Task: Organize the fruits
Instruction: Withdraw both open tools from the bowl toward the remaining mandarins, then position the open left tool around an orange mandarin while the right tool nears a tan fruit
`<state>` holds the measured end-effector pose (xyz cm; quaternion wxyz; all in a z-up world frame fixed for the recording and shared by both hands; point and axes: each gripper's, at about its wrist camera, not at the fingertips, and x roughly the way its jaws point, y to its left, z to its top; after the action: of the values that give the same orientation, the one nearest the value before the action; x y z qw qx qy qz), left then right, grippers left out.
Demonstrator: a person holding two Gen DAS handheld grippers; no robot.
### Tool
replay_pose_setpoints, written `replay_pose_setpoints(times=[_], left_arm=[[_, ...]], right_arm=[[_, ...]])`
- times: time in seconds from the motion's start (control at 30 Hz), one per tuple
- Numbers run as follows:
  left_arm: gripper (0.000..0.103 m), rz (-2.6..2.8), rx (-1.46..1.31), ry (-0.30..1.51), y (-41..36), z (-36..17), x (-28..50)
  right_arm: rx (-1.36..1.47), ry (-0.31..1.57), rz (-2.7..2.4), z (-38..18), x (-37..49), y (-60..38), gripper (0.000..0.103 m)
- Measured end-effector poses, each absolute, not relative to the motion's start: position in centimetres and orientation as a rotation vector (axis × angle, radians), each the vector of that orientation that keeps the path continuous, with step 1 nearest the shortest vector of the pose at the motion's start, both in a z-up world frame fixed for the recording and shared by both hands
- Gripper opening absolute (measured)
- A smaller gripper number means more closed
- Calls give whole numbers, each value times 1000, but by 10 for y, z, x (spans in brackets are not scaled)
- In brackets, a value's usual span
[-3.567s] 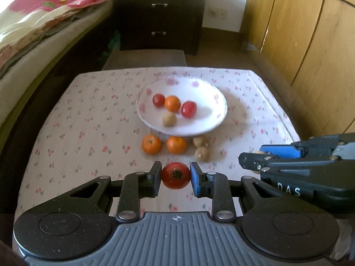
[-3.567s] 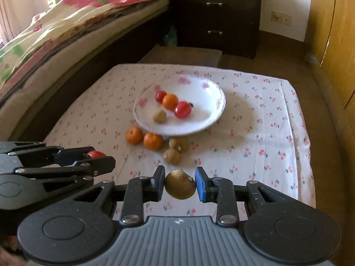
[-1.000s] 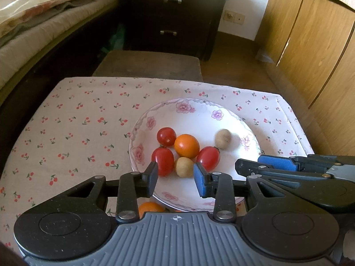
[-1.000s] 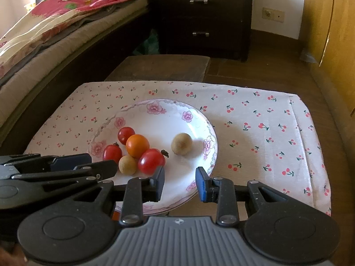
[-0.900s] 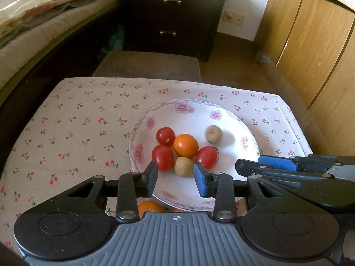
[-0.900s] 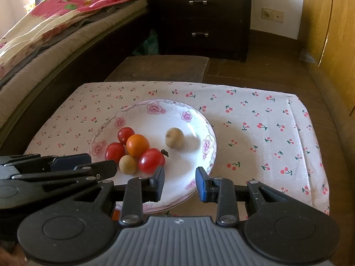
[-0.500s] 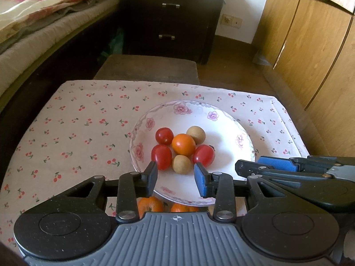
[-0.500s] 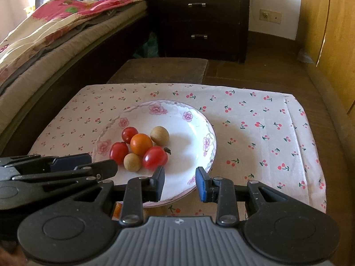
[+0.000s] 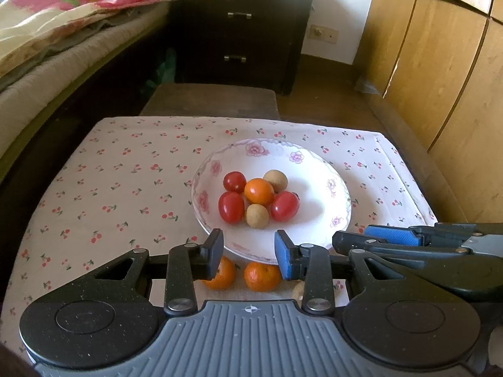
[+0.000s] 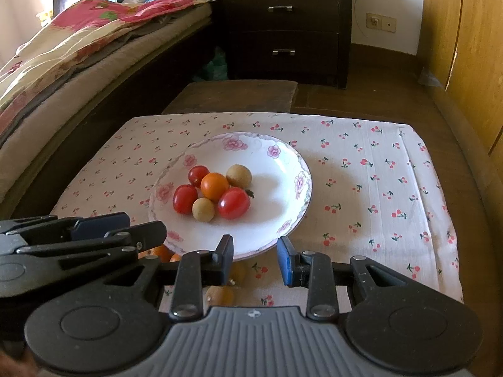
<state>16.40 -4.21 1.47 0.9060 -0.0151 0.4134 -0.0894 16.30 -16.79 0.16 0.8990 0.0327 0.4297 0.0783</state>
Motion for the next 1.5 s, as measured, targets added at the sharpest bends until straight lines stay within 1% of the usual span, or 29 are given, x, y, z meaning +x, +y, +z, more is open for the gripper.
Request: replay_pose_setpoints(times=[0.43, 0.8, 0.93, 1.0, 1.07, 1.13, 1.33, 1.5], left_arm=[[42, -190, -5, 855, -41, 14, 142], [42, -184, 0, 865, -37, 12, 130], [45, -186, -4, 874, -33, 9, 129], [49, -184, -18, 880, -29, 9, 130], [58, -176, -40, 888, -25, 8, 132], [61, -177, -72, 894, -19, 8, 134], [65, -172, -101, 913, -13, 4, 138], [67, -135, -193, 912, 6, 4, 146]], right_arm=[[58, 909, 164, 1, 141, -165, 32], [45, 924, 174, -2, 132, -159, 32], [55, 932, 181, -4, 130, -158, 33], [73, 944, 191, -6, 131, -158, 33], [87, 953, 196, -7, 132, -160, 33], [90, 956, 195, -8, 132, -161, 36], [97, 970, 198, -11, 135, -160, 38], [120, 980, 192, -15, 141, -164, 39]])
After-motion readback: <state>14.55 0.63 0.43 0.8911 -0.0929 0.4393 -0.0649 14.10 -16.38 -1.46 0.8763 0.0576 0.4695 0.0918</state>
